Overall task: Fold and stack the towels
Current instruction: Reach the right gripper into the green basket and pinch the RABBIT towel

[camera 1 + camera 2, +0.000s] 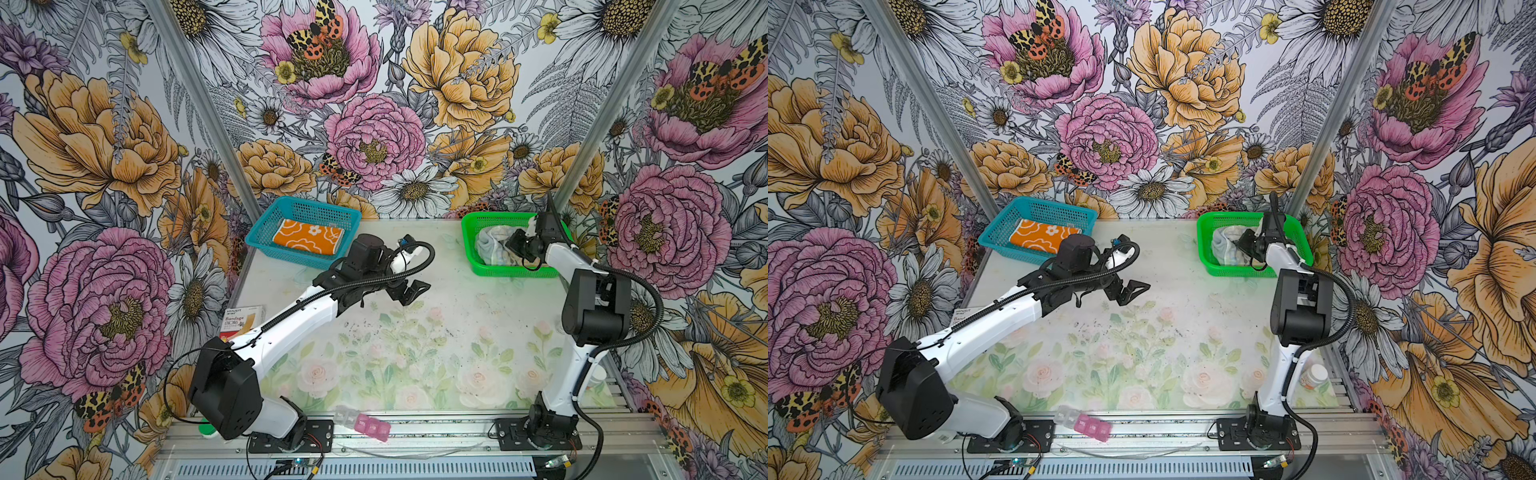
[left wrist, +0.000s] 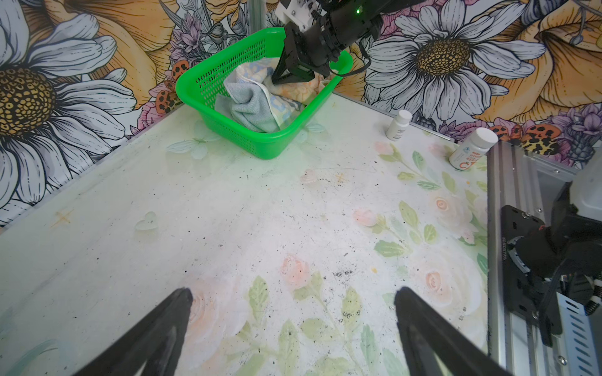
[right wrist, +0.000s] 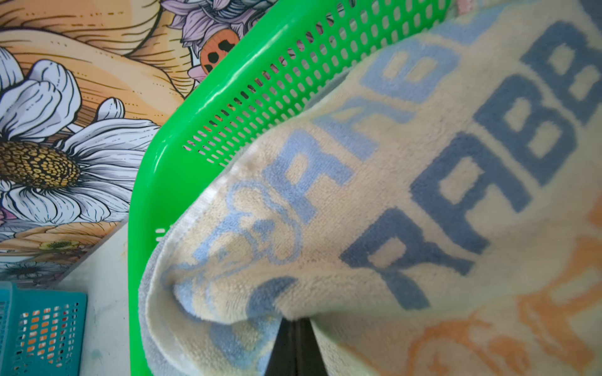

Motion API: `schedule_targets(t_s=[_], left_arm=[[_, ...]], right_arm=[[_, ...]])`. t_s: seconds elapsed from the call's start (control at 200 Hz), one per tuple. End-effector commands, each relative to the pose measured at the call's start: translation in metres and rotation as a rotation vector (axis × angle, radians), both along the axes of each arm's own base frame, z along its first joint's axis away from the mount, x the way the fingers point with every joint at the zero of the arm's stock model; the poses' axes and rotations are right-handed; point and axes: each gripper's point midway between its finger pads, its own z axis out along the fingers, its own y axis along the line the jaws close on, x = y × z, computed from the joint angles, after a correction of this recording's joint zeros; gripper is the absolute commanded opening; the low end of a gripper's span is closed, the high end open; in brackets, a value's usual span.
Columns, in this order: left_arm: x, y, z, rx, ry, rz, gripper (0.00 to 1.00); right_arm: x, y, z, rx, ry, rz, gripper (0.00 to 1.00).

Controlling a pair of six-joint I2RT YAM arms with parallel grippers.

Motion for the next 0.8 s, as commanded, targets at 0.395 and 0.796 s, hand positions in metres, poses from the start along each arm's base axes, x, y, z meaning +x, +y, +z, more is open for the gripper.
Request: schedule_targets(t_s=[0.395,0.796], left_arm=[[0.001,-0.001,0.012,-0.041,-0.008,-0.013,0.99],[0.022,0.028,0.025,-0.07,-0.033,0.091,0.99]], right_arm=[[-0.003,0.063,0.242,-0.077,-0.541,0.308,0.0],[-0.097,0.211,0.375,-0.083,-0.866,0.634,0.0]])
